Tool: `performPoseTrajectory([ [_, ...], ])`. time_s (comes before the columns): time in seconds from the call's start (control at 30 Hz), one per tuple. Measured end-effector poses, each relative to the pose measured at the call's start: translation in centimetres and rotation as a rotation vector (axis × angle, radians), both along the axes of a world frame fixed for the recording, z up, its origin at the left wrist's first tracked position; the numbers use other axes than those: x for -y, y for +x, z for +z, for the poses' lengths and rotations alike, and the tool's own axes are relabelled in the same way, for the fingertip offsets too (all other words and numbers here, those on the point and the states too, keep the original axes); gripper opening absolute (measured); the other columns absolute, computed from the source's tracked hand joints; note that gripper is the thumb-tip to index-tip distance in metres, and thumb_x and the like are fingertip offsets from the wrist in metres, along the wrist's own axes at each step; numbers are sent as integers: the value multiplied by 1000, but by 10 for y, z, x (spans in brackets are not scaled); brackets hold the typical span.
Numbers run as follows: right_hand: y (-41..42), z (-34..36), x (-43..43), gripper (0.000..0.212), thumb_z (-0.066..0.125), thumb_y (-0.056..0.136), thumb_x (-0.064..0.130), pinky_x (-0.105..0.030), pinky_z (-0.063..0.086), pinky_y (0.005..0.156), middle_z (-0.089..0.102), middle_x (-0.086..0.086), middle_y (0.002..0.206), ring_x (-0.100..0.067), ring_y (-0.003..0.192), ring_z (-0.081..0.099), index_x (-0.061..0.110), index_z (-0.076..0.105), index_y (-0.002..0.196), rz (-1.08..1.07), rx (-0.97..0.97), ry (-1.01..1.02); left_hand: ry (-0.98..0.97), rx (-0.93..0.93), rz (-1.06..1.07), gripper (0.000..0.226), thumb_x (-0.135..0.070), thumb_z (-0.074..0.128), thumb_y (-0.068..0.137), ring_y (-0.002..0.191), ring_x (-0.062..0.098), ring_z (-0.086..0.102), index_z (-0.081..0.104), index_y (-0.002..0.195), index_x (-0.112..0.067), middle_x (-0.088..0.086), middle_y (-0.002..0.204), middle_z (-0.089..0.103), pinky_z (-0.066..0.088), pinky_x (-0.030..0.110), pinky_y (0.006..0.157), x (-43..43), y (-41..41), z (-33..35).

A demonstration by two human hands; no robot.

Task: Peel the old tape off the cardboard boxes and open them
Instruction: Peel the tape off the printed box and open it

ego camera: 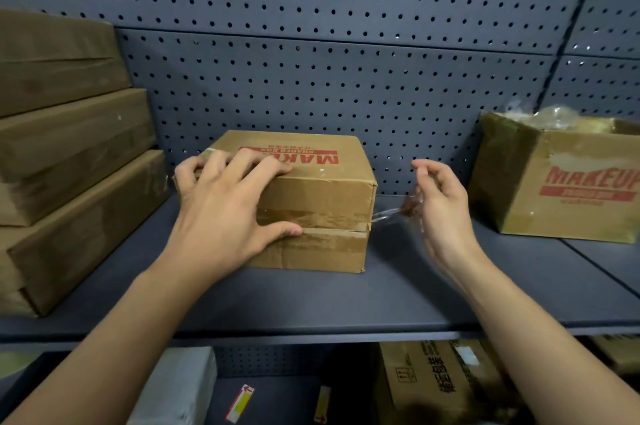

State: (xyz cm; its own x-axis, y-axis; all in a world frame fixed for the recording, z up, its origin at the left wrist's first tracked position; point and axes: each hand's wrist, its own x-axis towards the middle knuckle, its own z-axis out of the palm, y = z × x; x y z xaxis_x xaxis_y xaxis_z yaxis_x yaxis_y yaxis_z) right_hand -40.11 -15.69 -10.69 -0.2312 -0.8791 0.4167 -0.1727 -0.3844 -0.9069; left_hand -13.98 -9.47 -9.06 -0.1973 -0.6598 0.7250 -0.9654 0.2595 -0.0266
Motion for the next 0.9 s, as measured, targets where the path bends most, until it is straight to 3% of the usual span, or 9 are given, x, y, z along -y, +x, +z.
performPoseTrajectory([
  [0.13, -4, 3, 1, 14, 41, 100, 27, -24, 36, 51, 37, 7, 64, -7, 50, 38, 26, 55, 102, 35, 92, 83, 6, -7, 1, 69, -75, 64, 64, 109, 30, 52, 57, 118, -32, -6, 119, 60, 30, 51, 92, 0, -4, 1],
  [0.27, -14, 16, 0, 33, 36, 81, 11, -26, 32, 62, 37, 3, 83, -10, 70, 36, 32, 49, 102, -5, 141, 19, 12, -14, -3, 70, -75, 64, 64, 111, 29, 51, 58, 119, -32, -7, 120, 59, 29, 51, 93, -1, -4, 1],
  [0.4, -26, 15, -4, 51, 28, 87, -16, -19, 39, 57, 37, -1, 81, -4, 57, 48, 20, 39, 121, 65, 149, 43, 5, -17, 2, 70, -75, 66, 64, 111, 28, 51, 57, 119, -34, -7, 120, 60, 30, 51, 93, 0, -4, 0],
  [0.47, -25, 13, -7, 54, 30, 90, -19, -18, 44, 66, 41, -1, 86, 3, 54, 54, 22, 34, 124, 117, 89, 39, 6, -15, 6, 70, -75, 66, 64, 112, 28, 51, 57, 119, -34, -7, 120, 60, 30, 51, 93, 0, -5, 0],
  [0.5, -25, 10, -7, 56, 36, 91, -18, -23, 46, 74, 45, -2, 89, 2, 63, 57, 26, 33, 125, 135, 64, 26, 8, -17, 6, 70, -75, 66, 64, 112, 29, 52, 57, 119, -34, -7, 120, 60, 30, 51, 93, 0, -6, 0],
  [0.6, -27, 7, -10, 57, 61, 92, -5, -44, 49, 97, 60, -10, 102, -16, 92, 59, 38, 37, 121, 154, 28, 5, 23, -17, 9, 70, -75, 65, 64, 112, 28, 51, 57, 120, -35, -8, 120, 60, 29, 51, 93, -1, -7, 1],
  [0.67, -30, 8, -12, 55, 70, 88, 0, -46, 50, 100, 65, -9, 102, -20, 97, 63, 35, 42, 119, 134, 53, -28, 29, -20, 9, 71, -75, 67, 63, 112, 27, 50, 57, 121, -36, -9, 121, 60, 29, 51, 94, -1, -11, 1],
  [0.77, -34, 16, -18, 49, 77, 81, 0, -42, 58, 90, 65, -6, 97, -16, 90, 67, 24, 51, 115, 116, 79, -106, 26, -21, -2, 73, -73, 72, 61, 112, 26, 49, 56, 122, -37, -9, 120, 60, 29, 50, 93, -1, -22, 2],
  [0.9, -49, 30, -24, 47, 83, 77, 12, -21, 56, 64, 64, -1, 88, -9, 77, 63, 17, 56, 115, -20, 8, -203, 12, -16, -2, 74, -71, 75, 59, 108, 28, 52, 57, 122, -36, -9, 118, 62, 30, 49, 90, 4, -43, 1],
])
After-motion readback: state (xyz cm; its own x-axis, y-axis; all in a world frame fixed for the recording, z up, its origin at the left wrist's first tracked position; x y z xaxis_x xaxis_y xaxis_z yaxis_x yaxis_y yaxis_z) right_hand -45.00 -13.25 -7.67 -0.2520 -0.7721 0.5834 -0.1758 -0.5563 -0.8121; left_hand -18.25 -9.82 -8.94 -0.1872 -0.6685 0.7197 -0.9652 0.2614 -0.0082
